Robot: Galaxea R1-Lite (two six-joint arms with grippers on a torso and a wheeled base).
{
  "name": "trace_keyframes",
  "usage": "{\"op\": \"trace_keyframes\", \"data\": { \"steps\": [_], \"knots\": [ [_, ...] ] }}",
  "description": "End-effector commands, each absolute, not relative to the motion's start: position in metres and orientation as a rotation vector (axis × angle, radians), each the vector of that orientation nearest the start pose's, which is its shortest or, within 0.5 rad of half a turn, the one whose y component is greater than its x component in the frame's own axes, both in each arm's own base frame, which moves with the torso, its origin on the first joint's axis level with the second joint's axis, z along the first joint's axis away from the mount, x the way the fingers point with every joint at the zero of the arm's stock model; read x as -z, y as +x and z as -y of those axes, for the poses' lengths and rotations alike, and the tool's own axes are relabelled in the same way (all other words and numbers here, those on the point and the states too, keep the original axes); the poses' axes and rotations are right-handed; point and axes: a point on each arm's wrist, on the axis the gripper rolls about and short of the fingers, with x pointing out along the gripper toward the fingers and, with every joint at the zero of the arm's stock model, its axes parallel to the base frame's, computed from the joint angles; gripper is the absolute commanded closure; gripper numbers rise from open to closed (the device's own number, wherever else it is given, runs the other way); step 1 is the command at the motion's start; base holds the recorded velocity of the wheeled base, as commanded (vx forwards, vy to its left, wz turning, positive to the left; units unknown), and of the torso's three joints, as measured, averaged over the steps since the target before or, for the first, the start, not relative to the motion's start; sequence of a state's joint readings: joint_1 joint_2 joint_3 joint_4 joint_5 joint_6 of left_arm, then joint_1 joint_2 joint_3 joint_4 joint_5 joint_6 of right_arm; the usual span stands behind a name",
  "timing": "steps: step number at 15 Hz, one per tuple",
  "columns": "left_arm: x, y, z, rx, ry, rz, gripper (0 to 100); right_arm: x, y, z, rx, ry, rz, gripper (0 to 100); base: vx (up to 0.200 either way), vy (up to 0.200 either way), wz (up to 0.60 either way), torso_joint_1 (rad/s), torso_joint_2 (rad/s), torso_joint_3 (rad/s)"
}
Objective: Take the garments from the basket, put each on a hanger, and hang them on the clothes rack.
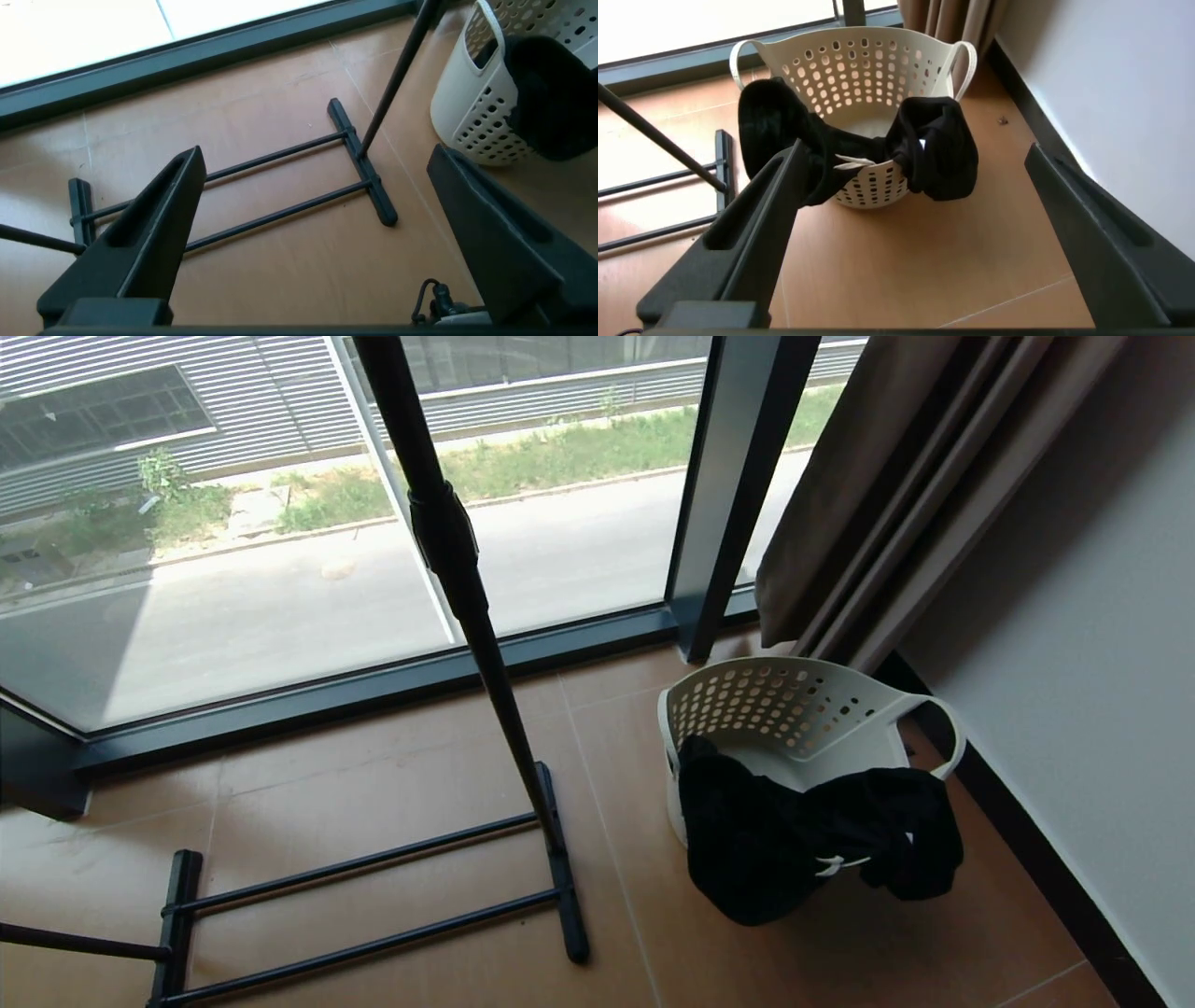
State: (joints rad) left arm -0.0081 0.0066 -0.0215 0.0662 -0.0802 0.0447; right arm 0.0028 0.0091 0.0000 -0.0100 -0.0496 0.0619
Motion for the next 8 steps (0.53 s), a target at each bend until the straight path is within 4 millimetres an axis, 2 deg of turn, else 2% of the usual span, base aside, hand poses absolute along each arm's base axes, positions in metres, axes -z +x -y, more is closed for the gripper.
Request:
{"op": "trace_keyframes", "data": {
  "steps": [1,4,8],
  "knots": [
    [-0.0749,-0.0238,0.0016,0.089,0.042,-0.053,0,-0.0769,-0.0222,0.0012,0.049,0.065,0.006,0,0.000,0.000,0.00,-0.007,0.00,-0.193],
    [-0.0749,-0.0238,0.0016,0.086,0.042,-0.053,0,-0.0771,-0.0222,0.0012,0.049,0.055,0.007,0,0.000,0.000,0.00,-0.001,0.00,-0.131],
    [-0.0749,-0.0238,0.0016,0.086,0.044,-0.053,0,-0.0761,-0.0222,0.0007,0.026,0.017,-0.003,0,0.000,0.000,0.00,0.000,0.00,0.000]
  ]
}}
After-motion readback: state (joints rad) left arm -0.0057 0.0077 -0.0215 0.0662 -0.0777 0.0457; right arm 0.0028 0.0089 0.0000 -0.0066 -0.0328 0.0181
